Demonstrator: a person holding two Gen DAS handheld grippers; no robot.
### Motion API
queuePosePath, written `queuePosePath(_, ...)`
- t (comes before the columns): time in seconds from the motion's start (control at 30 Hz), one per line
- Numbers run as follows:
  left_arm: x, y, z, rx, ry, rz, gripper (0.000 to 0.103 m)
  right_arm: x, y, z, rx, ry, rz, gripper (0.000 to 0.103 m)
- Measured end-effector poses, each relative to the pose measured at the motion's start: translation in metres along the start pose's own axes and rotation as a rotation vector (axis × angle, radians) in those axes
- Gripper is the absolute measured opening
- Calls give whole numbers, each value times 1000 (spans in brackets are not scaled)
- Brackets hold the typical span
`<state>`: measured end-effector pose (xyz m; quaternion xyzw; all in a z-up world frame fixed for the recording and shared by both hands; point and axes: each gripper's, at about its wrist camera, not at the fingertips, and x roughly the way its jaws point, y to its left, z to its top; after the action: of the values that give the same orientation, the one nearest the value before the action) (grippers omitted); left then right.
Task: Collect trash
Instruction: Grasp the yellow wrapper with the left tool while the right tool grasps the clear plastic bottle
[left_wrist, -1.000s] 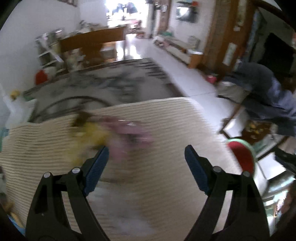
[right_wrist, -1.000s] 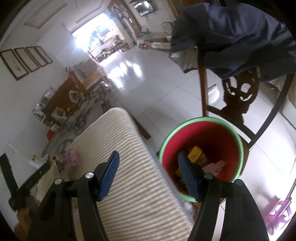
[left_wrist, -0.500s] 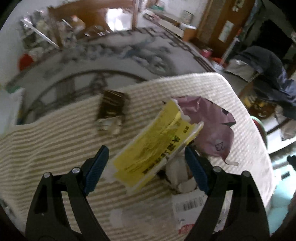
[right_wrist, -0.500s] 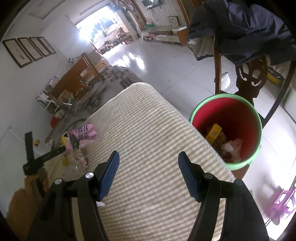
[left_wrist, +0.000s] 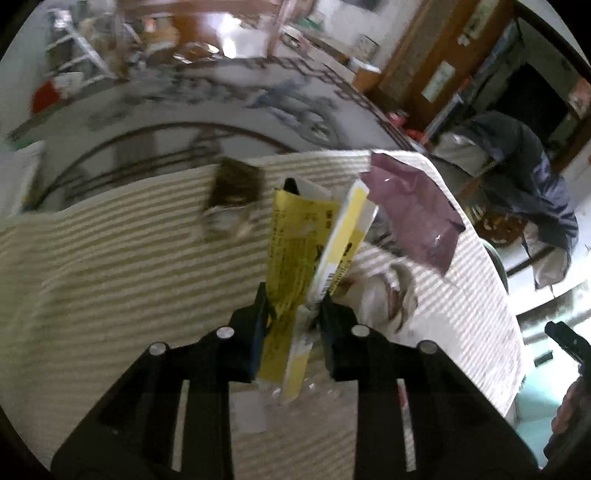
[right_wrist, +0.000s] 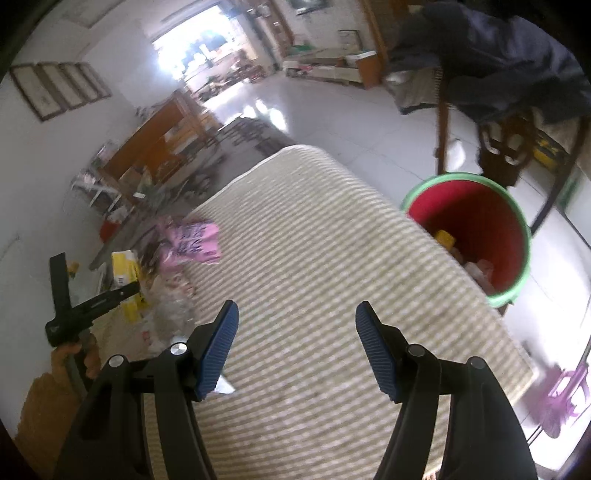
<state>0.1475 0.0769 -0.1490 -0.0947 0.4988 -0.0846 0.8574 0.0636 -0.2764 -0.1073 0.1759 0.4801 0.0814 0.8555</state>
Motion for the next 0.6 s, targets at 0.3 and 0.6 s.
queuePosePath(0.3,-61,31,-69,-179,-50,111,25,56,78,-2,-184,139,114,65)
queuePosePath(0.6,-50,44,-99,-249,14,121,26,113,135,-17,-216,337,216,75)
